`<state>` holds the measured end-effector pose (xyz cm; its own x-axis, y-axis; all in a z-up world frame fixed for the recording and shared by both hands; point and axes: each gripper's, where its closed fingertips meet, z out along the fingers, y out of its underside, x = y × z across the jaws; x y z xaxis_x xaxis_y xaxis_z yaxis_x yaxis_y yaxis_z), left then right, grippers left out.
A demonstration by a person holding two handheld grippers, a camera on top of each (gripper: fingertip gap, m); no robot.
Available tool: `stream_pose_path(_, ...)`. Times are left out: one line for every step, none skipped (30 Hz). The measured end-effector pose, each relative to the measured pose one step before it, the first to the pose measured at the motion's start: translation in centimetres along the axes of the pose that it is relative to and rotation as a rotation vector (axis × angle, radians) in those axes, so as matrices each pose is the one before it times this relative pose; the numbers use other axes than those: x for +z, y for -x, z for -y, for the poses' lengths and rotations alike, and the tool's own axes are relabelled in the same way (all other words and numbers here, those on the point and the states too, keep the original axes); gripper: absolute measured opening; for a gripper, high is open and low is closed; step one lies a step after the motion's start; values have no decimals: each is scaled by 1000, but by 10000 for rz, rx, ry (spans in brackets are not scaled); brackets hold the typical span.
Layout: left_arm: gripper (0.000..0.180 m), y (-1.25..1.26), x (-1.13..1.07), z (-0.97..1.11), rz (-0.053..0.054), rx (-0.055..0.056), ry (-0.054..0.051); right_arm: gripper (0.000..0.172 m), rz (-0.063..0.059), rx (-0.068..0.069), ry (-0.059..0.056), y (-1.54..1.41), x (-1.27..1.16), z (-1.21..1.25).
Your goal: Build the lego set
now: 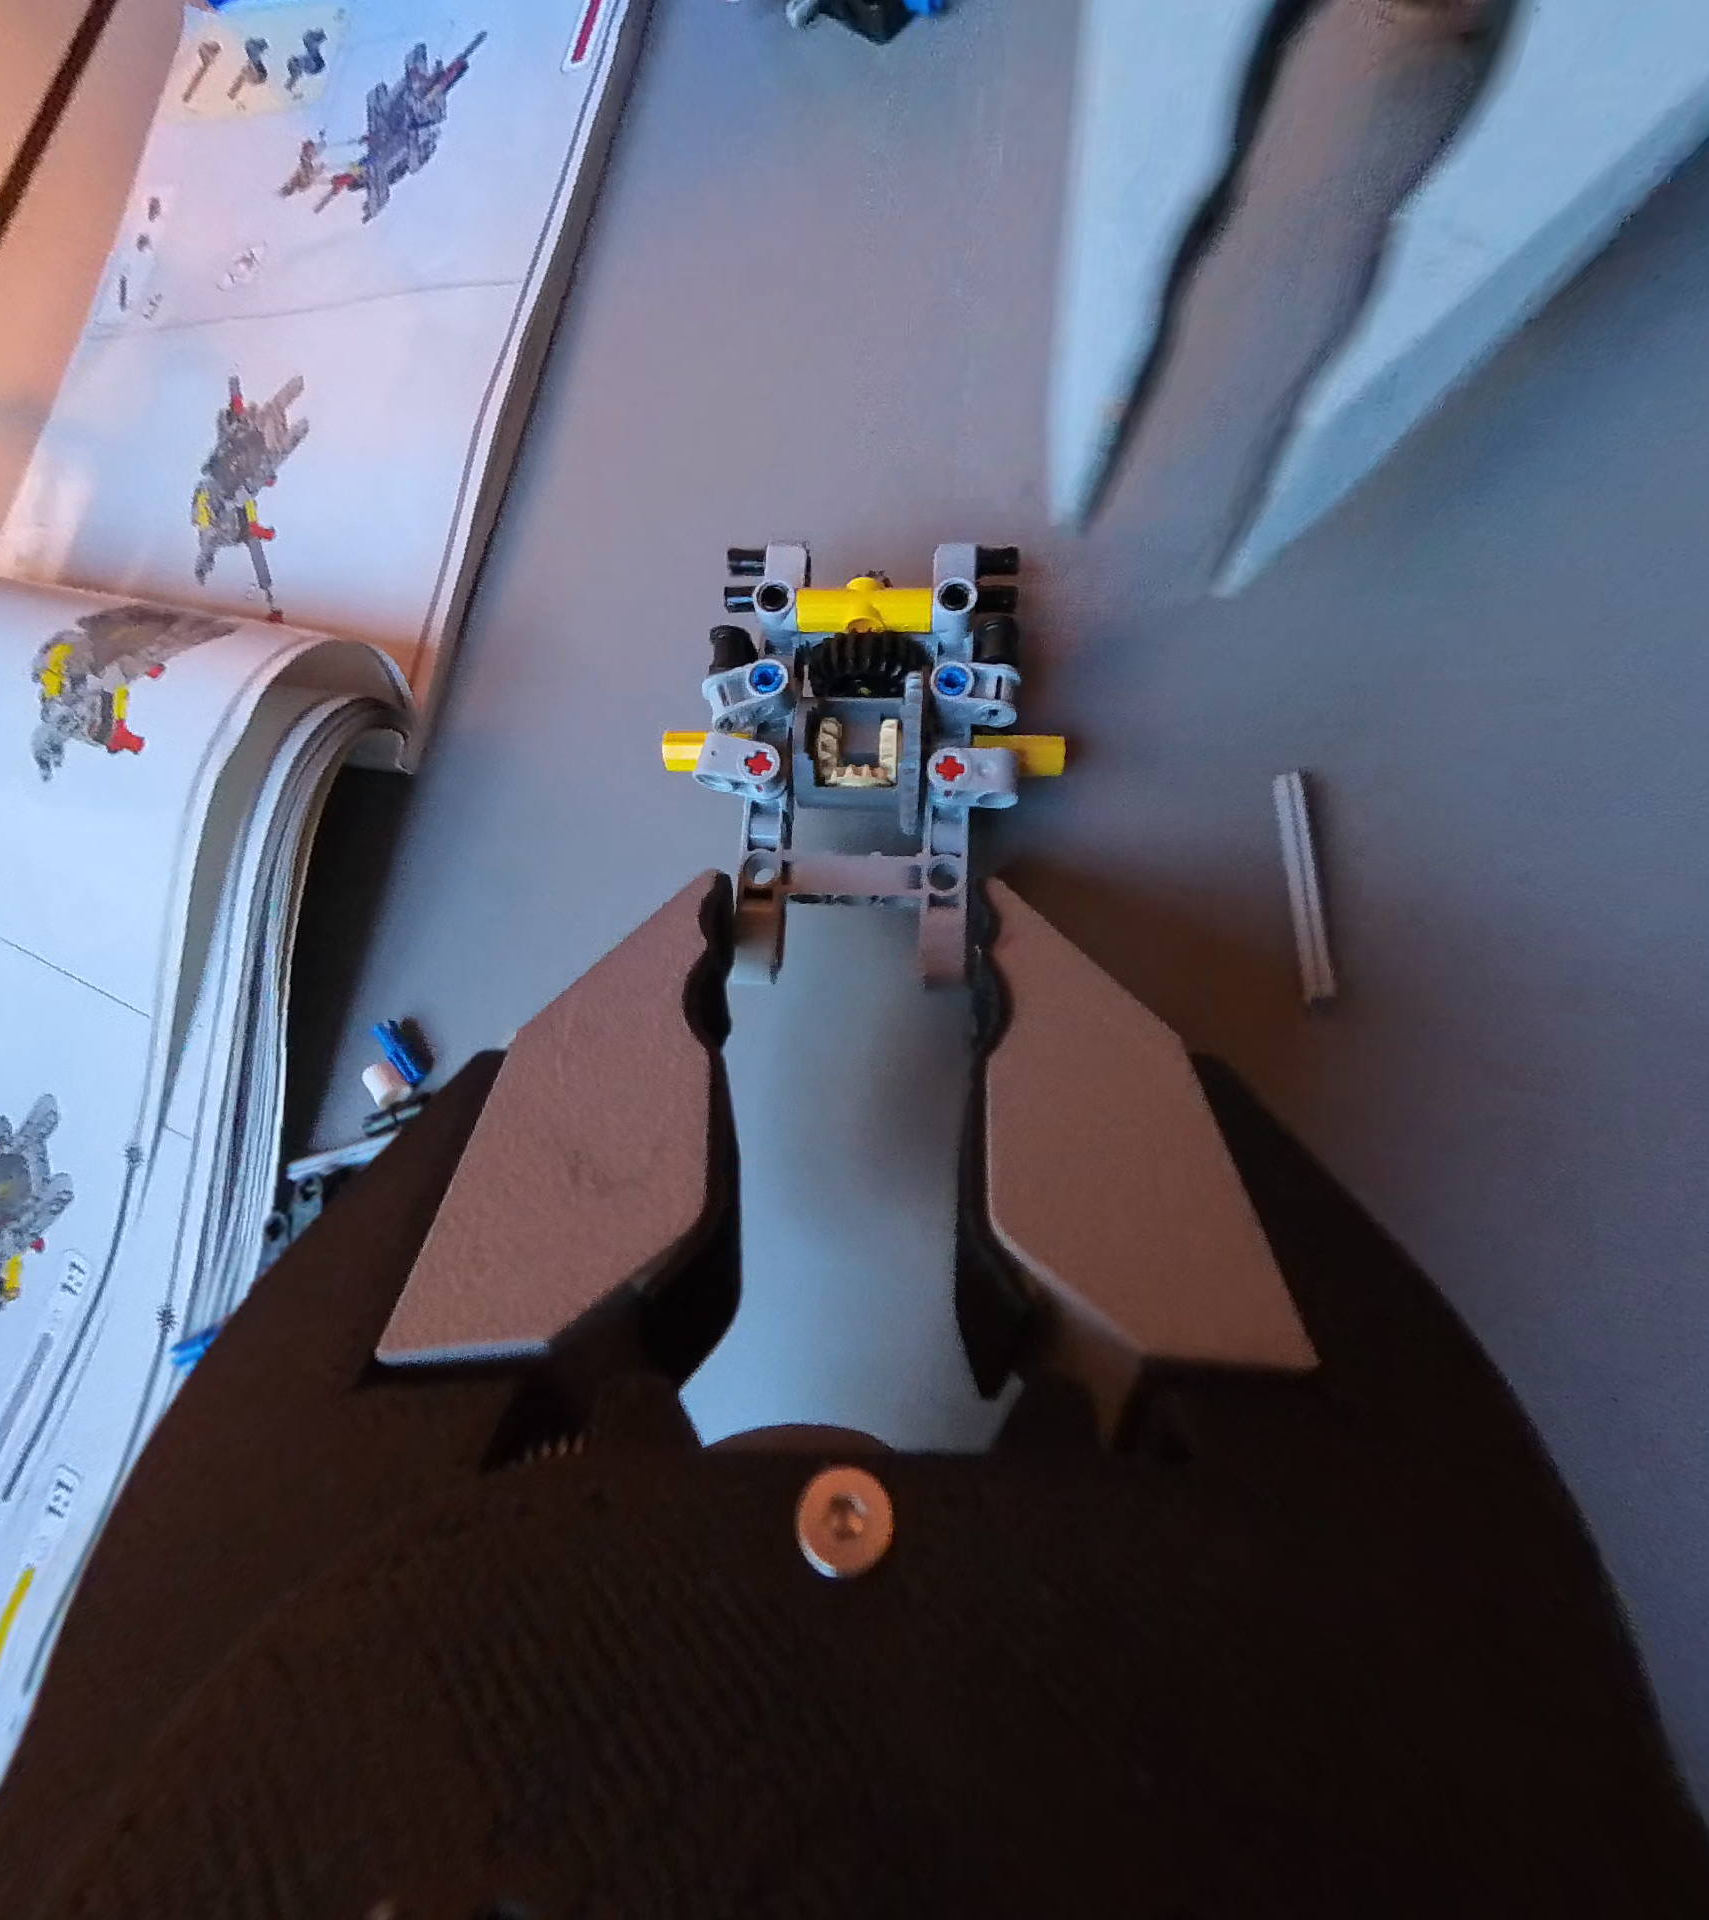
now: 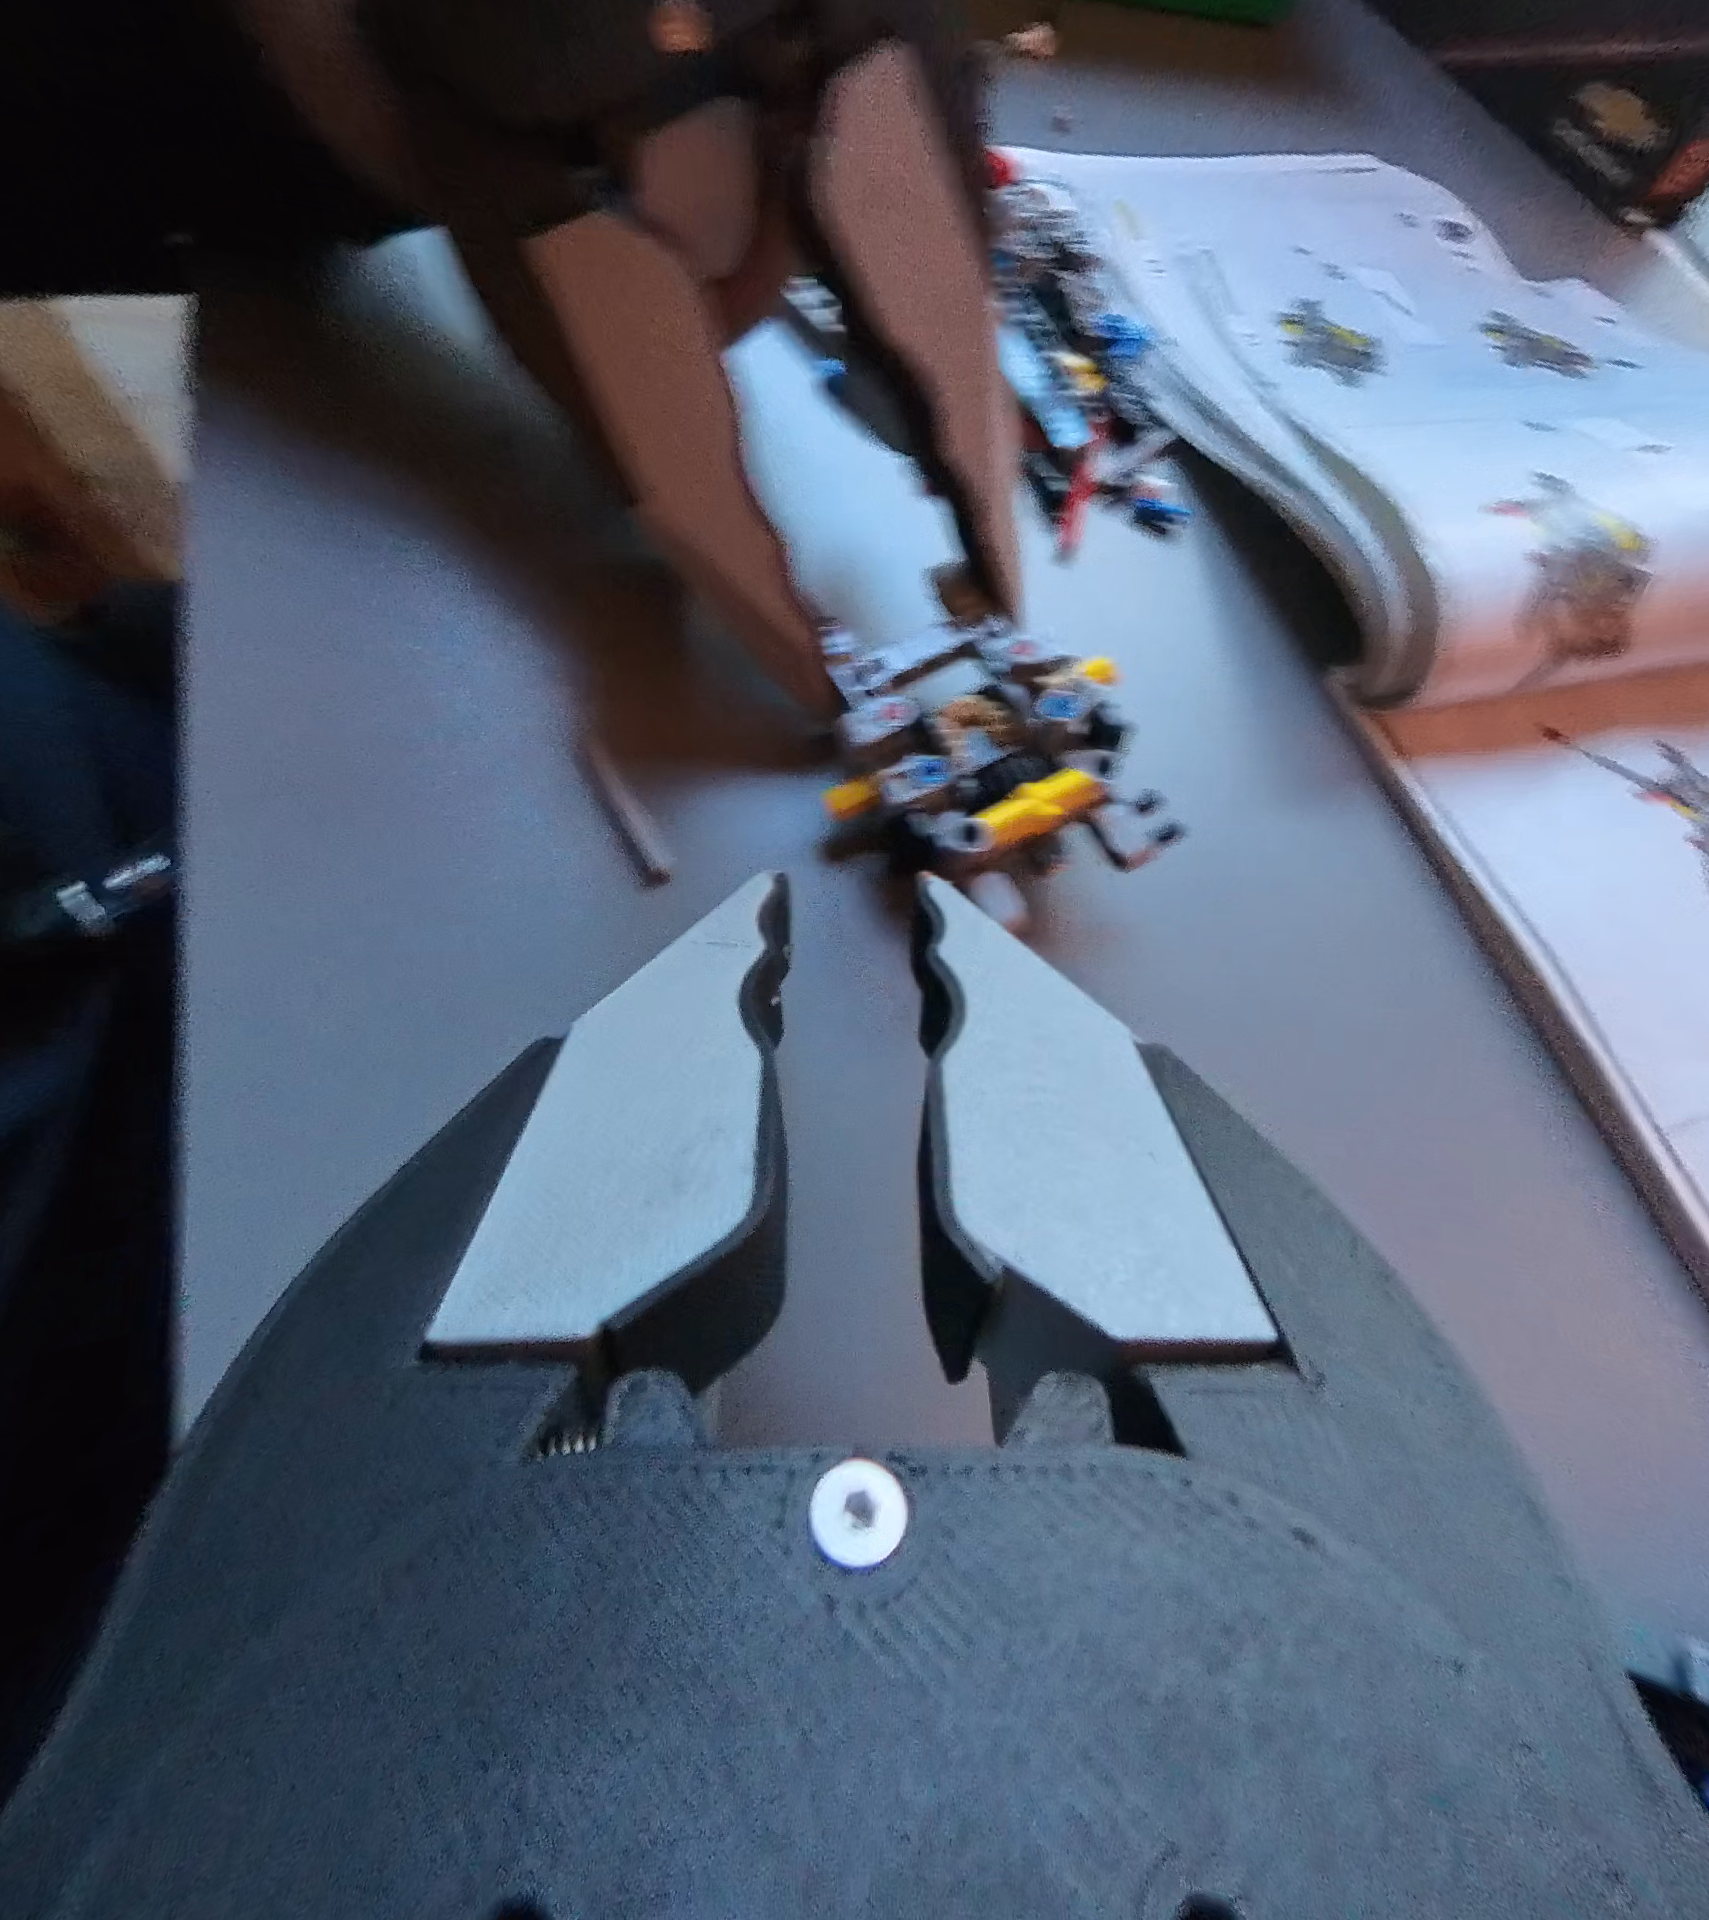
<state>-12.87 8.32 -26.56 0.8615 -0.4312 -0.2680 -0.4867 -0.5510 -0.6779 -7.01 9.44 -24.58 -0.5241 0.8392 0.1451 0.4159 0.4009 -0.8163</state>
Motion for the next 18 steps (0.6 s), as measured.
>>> stream_pose_path(43, 2, -84, -154, -146, -131, 20, 16, 419, -344, 134, 1200, -46, -1)
stream_pose_path(43, -129, -102, -155, -235, -131, 16, 16, 150, -288, 214, 804, 101, -90)
stream_pose_path(43, -250, -113, -161, -329, -184, 12, 16, 73, -219, 213, 626, 224, -98)
stream_pose_path(43, -257, -109, -181, -326, -243, 21, 16, 129, -141, 153, 600, 284, -28)
stream_pose_path(43, -128, -87, -176, -237, -277, 20, 17, 106, -58, 107, 413, 323, 2)
stream_pose_path(43, -66, -77, -150, -151, -184, 3, 18, 153, -37, 103, 366, 311, -28)
stream_pose_path(43, 21, -77, -111, -52, -75, -24, 18, 143, -42, 97, 277, 270, -17)
stream_pose_path(43, 43, -96, -118, -8, -80, 10, 19, 30, -30, 65, 85, 208, 55)
stream_pose_path(43, 18, -106, -130, -5, -85, 60, 19, -3, -22, 50, 9, 182, 79)
stream_pose_path(43, 47, -147, -153, 38, -30, 85, 19, -69, 4, 99, -134, 190, -19)
stream_pose_path(44, 89, -170, -151, 103, 38, 82, 21, -97, 26, 114, -241, 204, -89)
stream_pose_path(46, 56, -171, -123, 115, 92, 54, 22, 18, 62, 13, -93, 184, 14)
stream_pose_path(49, -57, -136, -99, 56, 95, 14, 21, 177, 103, -40, 131, 153, 79)
stream_pose_path(49, -136, -111, -77, -7, 60, -5, 18, 219, 109, -36, 189, 132, 90)
stream_pose_path(49, -125, -69, -76, -27, -27, -6, 12, 262, 45, 2, 308, 94, 63)
stream_pose_path(49, -89, -43, -63, -36, -92, -3, 3, 290, -36, 21, 429, 74, 53)
stream_pose_path(50, -79, -47, -76, -44, -94, 5, 2, 72, -70, 4, 168, 77, 71)
stream_pose_path(52, -15, -81, -106, -3, -80, 44, 1, -40, -79, 1, 18, 65, 51)
